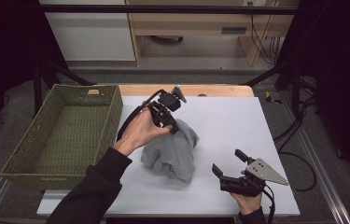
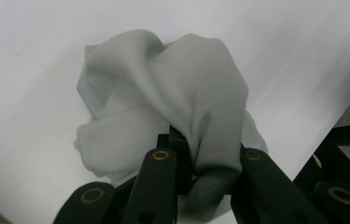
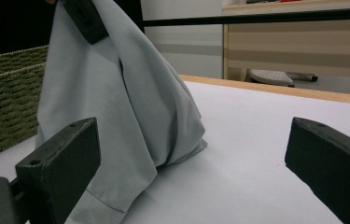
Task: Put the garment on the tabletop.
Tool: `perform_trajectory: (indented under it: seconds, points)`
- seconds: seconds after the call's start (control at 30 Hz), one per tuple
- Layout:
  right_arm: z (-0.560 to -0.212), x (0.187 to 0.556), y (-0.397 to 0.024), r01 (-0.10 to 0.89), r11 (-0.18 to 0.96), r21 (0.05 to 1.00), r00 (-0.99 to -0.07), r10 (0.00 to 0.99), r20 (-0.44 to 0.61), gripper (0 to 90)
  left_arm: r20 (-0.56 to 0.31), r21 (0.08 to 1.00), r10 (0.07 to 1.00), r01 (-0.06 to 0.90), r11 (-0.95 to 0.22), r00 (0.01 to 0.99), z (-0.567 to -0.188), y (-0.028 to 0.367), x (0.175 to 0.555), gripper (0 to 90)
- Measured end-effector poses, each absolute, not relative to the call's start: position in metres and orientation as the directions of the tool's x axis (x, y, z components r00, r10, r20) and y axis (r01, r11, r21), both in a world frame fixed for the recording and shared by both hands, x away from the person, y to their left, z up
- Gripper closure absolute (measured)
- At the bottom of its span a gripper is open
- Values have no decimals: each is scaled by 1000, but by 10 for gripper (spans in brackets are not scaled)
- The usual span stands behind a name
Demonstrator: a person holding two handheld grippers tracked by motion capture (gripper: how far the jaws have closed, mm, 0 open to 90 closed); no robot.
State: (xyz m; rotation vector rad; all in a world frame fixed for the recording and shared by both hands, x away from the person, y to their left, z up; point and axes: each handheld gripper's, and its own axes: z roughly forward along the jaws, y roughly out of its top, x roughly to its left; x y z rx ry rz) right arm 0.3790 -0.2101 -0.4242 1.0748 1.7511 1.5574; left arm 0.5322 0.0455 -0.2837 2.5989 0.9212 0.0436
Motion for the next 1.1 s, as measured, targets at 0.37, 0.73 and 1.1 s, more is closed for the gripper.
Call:
perform_trajectory:
  seconds: [0.37, 0.73, 1.1]
  points:
    - [-423, 379, -214, 194, -5, 981, -521, 847, 108, 36, -119, 345, 593, 594, -727, 796, -319, 30, 535, 817]
    - [-423, 379, -215, 195, -6, 981, -516, 850, 107, 36, -133, 354, 570, 576, -737, 811, -342, 19, 535, 722]
    - [-423, 380, -215, 197, -20, 980, -516, 848, 121, 36, -154, 558, 552, 533, -636, 819, -312, 35, 529, 207]
